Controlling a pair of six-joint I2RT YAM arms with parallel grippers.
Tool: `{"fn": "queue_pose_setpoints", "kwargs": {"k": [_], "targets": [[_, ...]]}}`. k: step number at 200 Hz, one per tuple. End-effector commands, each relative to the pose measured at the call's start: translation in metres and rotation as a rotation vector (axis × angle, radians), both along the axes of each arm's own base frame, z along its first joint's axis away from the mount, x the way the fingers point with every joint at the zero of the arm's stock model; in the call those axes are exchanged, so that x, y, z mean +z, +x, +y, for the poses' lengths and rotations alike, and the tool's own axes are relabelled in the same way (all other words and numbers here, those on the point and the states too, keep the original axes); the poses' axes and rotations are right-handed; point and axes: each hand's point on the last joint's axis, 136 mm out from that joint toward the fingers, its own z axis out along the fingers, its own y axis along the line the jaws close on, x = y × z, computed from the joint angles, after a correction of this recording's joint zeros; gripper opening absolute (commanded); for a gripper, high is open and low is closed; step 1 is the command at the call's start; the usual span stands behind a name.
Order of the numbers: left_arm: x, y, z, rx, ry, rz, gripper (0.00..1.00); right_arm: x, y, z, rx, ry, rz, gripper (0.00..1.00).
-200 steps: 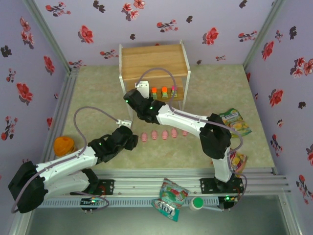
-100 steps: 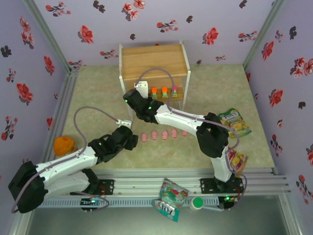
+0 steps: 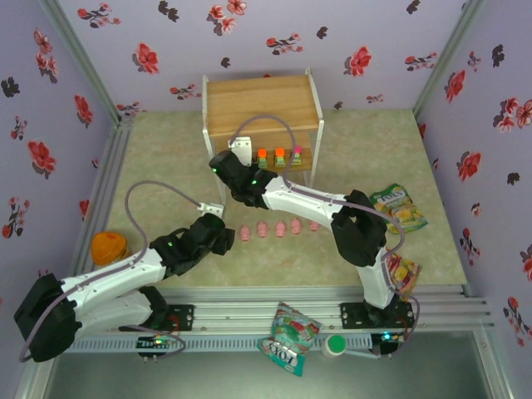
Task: Place and organize the plastic toys onto the shelf
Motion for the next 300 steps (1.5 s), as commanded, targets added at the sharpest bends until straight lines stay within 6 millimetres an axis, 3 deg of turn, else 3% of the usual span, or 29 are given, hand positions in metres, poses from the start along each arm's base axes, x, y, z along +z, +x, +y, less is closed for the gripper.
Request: {"fn": "queue_pose_setpoints", "kwargs": {"k": [1,79,186,300], "targets": [[-0.002,0.001,0.002,0.011,-0.009,0.002,0.60,-0.002,0.006,-0.005,-0.027,-0.033,-0.010,0.32],[-0.002,0.002,0.001,0.012,-0.008,0.003,0.60,0.003,0.004,-0.005,-0.018,-0.032,-0.010,0.37],[-0.006,0.004,-0.001,0.010,0.000,0.010,0.60,0.023,-0.001,-0.012,-0.013,-0.018,-0.036,0.41],[-0.005,0.003,-0.001,0.002,0.001,0.006,0.60,0.046,-0.024,-0.019,0.002,0.008,-0.076,0.41]]}}
